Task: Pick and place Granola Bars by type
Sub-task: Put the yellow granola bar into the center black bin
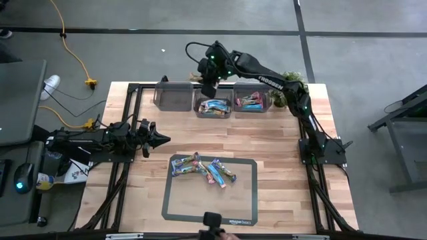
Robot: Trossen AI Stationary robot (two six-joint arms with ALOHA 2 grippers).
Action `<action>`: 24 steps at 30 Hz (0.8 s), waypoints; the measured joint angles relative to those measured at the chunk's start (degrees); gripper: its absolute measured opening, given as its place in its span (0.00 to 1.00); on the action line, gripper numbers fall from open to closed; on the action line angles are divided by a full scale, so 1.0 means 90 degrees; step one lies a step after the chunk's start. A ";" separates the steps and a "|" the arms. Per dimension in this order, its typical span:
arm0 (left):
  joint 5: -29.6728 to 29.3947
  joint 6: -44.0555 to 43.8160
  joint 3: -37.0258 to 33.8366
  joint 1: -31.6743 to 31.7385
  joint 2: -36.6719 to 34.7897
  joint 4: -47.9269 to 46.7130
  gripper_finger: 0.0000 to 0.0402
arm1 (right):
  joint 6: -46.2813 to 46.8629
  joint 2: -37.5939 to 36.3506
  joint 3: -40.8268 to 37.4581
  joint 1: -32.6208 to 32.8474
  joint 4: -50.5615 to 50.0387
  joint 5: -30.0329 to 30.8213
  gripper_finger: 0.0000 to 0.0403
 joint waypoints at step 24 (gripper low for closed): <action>0.0000 0.0001 0.0000 0.0001 0.0000 -0.0010 0.00 | -0.0513 0.0007 -0.2630 -0.0266 0.1282 -0.0357 0.17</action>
